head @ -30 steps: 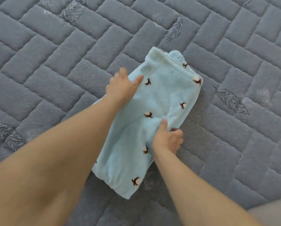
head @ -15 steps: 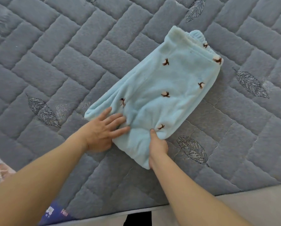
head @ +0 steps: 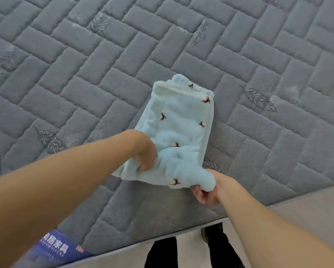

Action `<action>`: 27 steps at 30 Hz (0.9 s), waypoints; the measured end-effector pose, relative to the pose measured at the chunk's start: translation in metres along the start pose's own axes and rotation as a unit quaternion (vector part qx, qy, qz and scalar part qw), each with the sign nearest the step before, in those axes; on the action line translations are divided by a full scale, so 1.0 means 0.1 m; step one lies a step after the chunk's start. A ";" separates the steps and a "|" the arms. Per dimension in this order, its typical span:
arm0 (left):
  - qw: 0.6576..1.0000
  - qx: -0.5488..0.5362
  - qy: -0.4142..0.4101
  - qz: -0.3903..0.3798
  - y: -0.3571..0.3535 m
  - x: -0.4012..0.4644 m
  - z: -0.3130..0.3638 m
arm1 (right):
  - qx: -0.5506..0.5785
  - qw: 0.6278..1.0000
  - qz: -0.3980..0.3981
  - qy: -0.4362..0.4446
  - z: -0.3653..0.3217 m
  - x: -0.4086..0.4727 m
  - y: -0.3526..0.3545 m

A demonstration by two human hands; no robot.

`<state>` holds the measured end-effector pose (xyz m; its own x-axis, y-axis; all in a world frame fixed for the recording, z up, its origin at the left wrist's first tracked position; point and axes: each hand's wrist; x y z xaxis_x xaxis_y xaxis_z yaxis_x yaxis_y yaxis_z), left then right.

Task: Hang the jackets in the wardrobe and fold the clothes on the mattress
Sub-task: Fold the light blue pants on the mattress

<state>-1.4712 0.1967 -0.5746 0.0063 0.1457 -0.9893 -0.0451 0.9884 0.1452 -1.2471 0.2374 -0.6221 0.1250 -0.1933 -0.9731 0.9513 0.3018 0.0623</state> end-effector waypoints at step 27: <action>0.584 -0.774 -0.077 0.232 1.10 0.79 -0.51 | -0.043 0.931 -0.123 0.341 -1.94 -0.18 -0.03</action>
<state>-1.5268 0.3147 -0.6376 -0.2807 0.5024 -0.8178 -0.9264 -0.3647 0.0940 -1.3071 0.4209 -0.6478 -0.3301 0.3628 -0.8714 0.8979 0.4054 -0.1714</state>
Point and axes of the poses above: each hand's wrist, its own x-axis towards the middle knuckle, its own y-axis out of the back of the hand, z = x × y
